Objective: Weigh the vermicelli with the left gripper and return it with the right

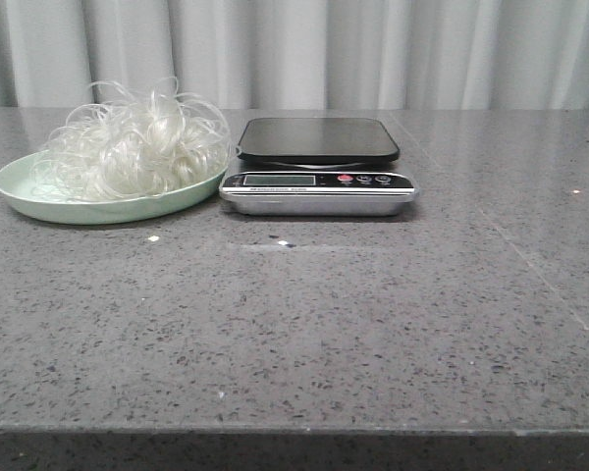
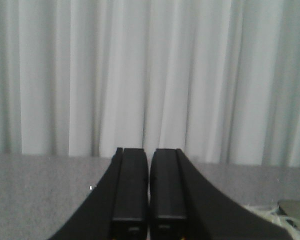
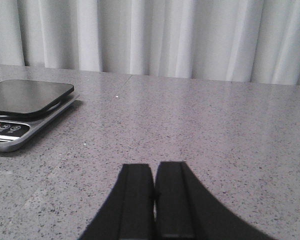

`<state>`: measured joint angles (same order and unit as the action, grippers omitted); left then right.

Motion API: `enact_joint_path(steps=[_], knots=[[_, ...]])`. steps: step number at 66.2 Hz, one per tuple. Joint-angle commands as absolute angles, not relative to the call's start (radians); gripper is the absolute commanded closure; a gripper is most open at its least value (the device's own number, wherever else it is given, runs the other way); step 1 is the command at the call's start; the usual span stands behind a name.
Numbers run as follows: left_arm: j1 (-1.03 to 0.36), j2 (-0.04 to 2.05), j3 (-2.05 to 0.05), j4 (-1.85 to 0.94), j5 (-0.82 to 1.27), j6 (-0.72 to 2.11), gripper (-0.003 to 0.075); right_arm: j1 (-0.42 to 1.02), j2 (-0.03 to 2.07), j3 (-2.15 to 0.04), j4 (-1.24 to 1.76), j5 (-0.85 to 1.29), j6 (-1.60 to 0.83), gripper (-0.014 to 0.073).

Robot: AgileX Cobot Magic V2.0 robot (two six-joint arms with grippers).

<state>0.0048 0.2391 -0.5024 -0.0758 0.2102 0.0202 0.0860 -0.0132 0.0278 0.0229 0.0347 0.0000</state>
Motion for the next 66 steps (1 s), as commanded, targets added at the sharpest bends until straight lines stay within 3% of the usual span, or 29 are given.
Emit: enact_joint_path(steps=[1, 15, 21, 25, 26, 29, 30, 31, 32, 38, 42, 66], knots=[[0.001, 0.302, -0.539, -0.083, 0.205, 0.019, 0.0594, 0.081, -0.028, 0.02, 0.025, -0.04, -0.006, 0.0414], [-0.016, 0.344, -0.539, -0.154, 0.192, 0.019, 0.0589, 0.081, -0.028, 0.02, 0.025, -0.04, -0.006, 0.0414], [-0.048, 0.37, -0.551, -0.149, 0.187, 0.019, 0.0545, 0.081, -0.028, 0.02, 0.025, -0.04, -0.006, 0.0414], [-0.074, 0.4, -0.575, -0.149, 0.203, 0.019, 0.0483, 0.081, -0.028, 0.02, 0.025, -0.04, -0.006, 0.0414], [-0.092, 0.418, -0.589, -0.149, 0.217, 0.019, 0.043, 0.081, -0.028, 0.02, 0.025, -0.04, -0.006, 0.0414], [-0.106, 0.443, -0.605, -0.149, 0.226, 0.019, 0.038, 0.081, -0.028, 0.02, 0.025, -0.04, -0.006, 0.0414], [-0.116, 0.46, -0.622, -0.149, 0.234, 0.019, 0.0325, 0.081, -0.028, 0.02, 0.025, -0.04, -0.006, 0.0414], [-0.12, 0.466, -0.622, -0.149, 0.237, 0.019, 0.0325, 0.081, -0.028, 0.02, 0.025, -0.04, -0.006, 0.0414], [-0.133, 0.484, -0.642, -0.149, 0.247, 0.019, 0.0269, 0.081, -0.028, 0.02, 0.025, -0.04, -0.006, 0.0414], [-0.17, 0.574, -0.714, -0.149, 0.271, 0.019, 0.0111, 0.081, -0.028, 0.02, 0.025, -0.04, -0.006, 0.0414], [-0.191, 0.642, -0.761, -0.155, 0.282, 0.019, 0.0057, 0.081, -0.028, 0.02, 0.025, -0.04, -0.006, 0.0414], [-0.342, 1.094, -1.118, -0.197, 0.511, 0.019, 0.0049, 0.081, -0.028, 0.02, 0.025, -0.04, -0.006, 0.0414]])
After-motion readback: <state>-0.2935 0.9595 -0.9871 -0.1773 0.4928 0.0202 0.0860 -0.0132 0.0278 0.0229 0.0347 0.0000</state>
